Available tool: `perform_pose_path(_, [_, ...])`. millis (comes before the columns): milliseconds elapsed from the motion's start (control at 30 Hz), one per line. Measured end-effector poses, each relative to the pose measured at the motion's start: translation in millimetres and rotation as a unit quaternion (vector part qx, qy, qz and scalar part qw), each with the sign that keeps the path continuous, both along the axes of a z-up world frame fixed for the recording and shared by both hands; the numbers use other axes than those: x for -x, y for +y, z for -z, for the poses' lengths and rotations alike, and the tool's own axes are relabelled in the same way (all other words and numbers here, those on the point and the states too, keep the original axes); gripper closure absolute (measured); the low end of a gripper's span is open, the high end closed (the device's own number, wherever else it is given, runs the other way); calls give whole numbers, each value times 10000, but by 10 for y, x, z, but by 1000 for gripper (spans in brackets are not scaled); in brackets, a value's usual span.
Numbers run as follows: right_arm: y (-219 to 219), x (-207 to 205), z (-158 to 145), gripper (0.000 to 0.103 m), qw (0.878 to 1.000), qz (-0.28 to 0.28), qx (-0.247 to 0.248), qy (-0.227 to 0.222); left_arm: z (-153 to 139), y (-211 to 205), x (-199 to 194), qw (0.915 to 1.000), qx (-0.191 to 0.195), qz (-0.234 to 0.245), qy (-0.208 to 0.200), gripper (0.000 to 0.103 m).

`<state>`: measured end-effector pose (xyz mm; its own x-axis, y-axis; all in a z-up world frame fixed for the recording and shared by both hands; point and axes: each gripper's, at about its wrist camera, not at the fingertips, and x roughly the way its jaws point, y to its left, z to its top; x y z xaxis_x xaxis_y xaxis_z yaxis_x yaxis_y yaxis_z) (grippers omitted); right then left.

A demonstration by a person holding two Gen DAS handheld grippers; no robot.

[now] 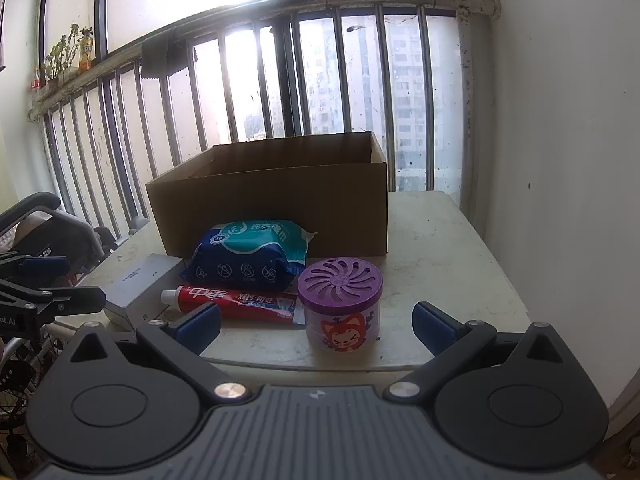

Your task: Organize objects

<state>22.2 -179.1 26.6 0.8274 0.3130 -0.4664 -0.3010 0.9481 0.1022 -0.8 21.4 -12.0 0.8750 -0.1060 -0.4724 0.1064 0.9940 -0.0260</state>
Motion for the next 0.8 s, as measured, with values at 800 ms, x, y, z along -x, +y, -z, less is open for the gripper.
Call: perform_pose_path(800, [-92,-67,69,0,9998,195,28,75,66,56,-29,9999,125,27,56,0])
